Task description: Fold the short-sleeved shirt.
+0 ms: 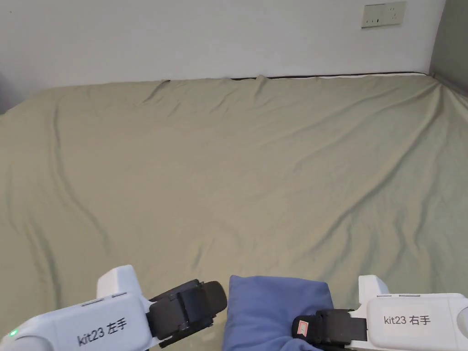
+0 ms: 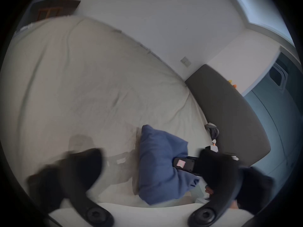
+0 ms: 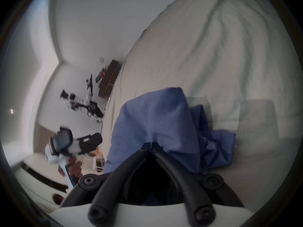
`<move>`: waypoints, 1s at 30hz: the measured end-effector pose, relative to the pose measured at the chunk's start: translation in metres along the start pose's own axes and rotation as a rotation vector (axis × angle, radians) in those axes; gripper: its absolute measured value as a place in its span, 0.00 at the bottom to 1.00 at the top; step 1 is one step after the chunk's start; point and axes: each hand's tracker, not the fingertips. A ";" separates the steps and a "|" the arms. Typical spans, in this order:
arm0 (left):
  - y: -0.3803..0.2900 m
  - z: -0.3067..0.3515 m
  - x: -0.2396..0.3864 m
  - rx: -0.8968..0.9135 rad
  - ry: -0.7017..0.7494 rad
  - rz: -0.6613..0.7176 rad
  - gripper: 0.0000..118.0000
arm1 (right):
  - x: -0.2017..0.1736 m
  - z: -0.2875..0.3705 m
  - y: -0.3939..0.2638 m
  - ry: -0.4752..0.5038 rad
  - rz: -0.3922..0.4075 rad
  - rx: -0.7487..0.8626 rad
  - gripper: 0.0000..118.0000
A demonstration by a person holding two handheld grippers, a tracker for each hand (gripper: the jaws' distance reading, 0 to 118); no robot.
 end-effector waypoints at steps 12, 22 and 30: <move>0.020 -0.078 -0.035 -0.300 -0.328 0.175 0.94 | 0.017 -0.001 0.005 0.070 -0.077 -0.012 0.00; 0.002 -0.116 0.008 -0.523 -0.314 0.040 0.98 | 0.019 0.001 0.002 0.081 -0.083 -0.013 0.00; 0.017 -0.106 -0.012 -0.529 -0.146 0.194 0.39 | 0.011 0.009 0.002 0.059 -0.054 0.012 0.00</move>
